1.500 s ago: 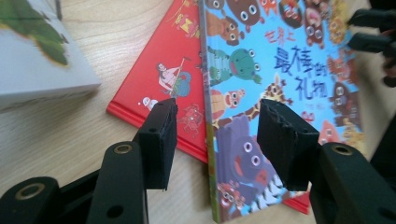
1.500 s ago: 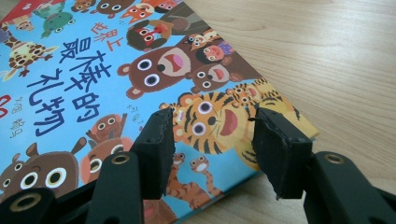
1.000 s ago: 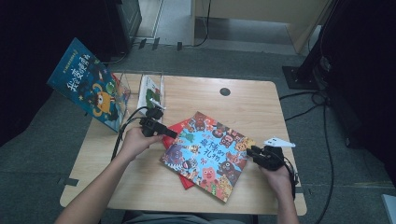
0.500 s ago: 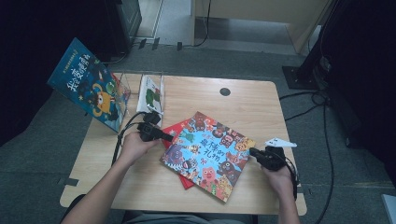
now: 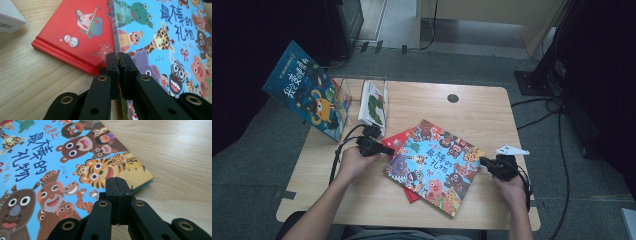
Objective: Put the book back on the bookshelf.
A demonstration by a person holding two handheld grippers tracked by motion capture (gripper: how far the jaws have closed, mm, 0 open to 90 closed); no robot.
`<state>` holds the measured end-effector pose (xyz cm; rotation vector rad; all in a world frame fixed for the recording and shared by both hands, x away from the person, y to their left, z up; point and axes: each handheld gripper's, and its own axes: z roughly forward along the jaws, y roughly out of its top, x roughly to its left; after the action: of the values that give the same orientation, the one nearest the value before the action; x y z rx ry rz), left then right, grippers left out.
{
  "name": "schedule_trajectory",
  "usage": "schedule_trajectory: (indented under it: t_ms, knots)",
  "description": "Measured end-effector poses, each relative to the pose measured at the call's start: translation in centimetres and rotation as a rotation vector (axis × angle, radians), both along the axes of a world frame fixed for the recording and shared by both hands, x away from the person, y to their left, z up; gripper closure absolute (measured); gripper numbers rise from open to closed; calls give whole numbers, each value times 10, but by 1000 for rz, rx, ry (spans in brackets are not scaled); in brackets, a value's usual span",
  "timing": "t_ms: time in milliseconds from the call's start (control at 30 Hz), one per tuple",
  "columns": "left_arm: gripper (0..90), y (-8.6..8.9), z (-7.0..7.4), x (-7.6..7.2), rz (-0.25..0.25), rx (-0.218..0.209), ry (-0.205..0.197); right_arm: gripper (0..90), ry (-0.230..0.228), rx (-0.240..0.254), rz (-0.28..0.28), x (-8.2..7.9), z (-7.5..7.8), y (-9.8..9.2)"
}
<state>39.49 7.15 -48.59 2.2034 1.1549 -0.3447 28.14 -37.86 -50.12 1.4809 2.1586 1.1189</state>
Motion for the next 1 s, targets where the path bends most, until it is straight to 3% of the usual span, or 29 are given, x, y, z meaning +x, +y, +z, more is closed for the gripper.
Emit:
schedule_trajectory:
  t_ms: [133, 200, 433, 767, 1000]
  knots:
    - [878, -2, -3, 1, -6, 3, 12, 900, 37, -33, -3, -1, -4, -4]
    - [878, -3, -4, 1, -11, 4, 13, 900, 48, -18, -5, -1, -5, -6]
    - [886, -2, -6, 1, -10, -4, 25, 900, 48, -5, -6, 1, -6, -6]
    - [886, 2, -7, -10, -10, -6, 22, 900, 41, 4, -6, 15, -7, 0]
    - [884, 3, -6, -21, -4, 25, 1, 900, 44, 17, -15, 29, -7, 9]
